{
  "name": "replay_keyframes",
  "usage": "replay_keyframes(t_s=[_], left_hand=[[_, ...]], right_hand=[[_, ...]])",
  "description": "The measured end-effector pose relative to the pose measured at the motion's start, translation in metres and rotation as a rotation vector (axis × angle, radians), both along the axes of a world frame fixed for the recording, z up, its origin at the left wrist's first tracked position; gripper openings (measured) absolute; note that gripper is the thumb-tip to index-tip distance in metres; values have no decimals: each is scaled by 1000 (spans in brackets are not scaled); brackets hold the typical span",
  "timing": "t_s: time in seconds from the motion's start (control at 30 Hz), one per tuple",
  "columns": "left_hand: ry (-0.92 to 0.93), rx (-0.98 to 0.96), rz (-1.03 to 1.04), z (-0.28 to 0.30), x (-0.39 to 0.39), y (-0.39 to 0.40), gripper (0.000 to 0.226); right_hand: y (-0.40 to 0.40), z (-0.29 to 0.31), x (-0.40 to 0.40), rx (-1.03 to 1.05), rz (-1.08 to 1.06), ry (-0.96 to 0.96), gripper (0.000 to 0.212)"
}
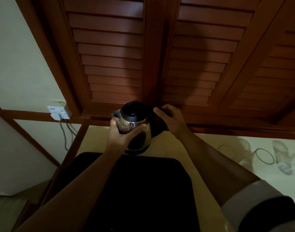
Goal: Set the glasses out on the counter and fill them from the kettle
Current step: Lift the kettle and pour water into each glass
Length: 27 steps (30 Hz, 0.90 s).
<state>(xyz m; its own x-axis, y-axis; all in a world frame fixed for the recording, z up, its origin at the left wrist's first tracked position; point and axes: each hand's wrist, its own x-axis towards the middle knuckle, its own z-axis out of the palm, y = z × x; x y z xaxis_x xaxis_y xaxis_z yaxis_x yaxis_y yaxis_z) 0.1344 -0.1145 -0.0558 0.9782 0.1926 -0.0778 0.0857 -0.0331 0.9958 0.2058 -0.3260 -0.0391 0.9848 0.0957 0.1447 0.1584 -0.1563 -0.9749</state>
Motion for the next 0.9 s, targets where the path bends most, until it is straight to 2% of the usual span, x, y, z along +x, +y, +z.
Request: replay_keyframes(t_s=[0.07, 0.13, 0.2, 0.4, 0.53, 0.63, 0.83, 0.87, 0.9], left_hand=[[-15, 88, -5, -6, 1, 3, 94], [-48, 145, 7, -14, 3, 4, 99], [-76, 165, 19, -20, 4, 4, 100], [-96, 165, 26, -13, 4, 4, 97], [-120, 146, -26, 7, -3, 4, 91], [-186, 143, -83, 29, -8, 2, 87], [-296, 181, -234, 71, -33, -8, 103], [-313, 184, -266, 77, -40, -11, 106], [-330, 176, -298, 82, -47, -16, 107]], right_hand=[[3, -1, 2, 16, 40, 18, 61], [6, -4, 6, 40, 68, 42, 51], [8, -8, 10, 67, 64, 75, 41], [20, -4, 5, 197, -27, 124, 35], [21, 10, -8, 289, -76, 104, 44], [15, 29, -27, 313, -101, 20, 53], [-13, 77, -96, 278, -156, -53, 38], [-18, 85, -109, 284, -164, -50, 39], [-24, 92, -124, 286, -178, -37, 51]])
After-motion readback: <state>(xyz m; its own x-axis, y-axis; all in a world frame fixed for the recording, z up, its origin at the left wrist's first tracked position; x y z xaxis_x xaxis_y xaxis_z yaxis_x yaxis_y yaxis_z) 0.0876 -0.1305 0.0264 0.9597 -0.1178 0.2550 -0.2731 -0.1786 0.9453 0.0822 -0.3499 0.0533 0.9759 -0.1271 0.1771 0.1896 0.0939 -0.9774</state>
